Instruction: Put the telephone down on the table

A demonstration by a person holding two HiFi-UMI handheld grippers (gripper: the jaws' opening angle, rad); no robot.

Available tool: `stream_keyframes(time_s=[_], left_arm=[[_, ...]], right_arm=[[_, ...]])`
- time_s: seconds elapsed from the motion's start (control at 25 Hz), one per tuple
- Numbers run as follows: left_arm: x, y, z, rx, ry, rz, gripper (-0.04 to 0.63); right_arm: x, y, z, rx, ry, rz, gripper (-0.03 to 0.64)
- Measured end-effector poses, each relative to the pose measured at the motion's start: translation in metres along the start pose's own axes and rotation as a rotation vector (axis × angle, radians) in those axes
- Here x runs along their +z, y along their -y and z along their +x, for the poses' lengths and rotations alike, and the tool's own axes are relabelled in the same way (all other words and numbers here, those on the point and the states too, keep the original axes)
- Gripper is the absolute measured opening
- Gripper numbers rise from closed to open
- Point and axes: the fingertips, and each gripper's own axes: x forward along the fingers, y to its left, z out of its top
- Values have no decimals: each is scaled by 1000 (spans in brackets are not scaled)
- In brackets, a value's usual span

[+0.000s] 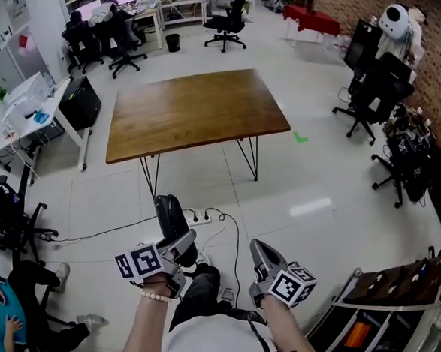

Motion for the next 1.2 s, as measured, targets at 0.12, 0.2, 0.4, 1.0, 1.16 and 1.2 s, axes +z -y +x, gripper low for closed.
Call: stream_keyframes(time_s=[0.12, 0.2, 0.4, 1.0, 1.16, 1.2], left_arm=[[3, -1, 9, 2, -5, -1, 296], [8, -3, 17, 1, -7, -4, 296], [16, -10, 43, -3, -22, -15, 296], [89, -24, 139, -15, -39, -31, 296], [115, -29, 159, -17, -50, -27, 296], [122, -32, 164, -17, -51, -27, 296]], right_arm=[[4, 8, 9, 0, 1, 12, 3], [9, 11, 18, 4, -1, 11, 3], [25, 26, 34, -2, 3, 5, 4], [96, 69, 116, -21, 20, -4, 5], [118, 73, 141, -27, 34, -11, 3], [123, 75, 148, -30, 37, -11, 3]])
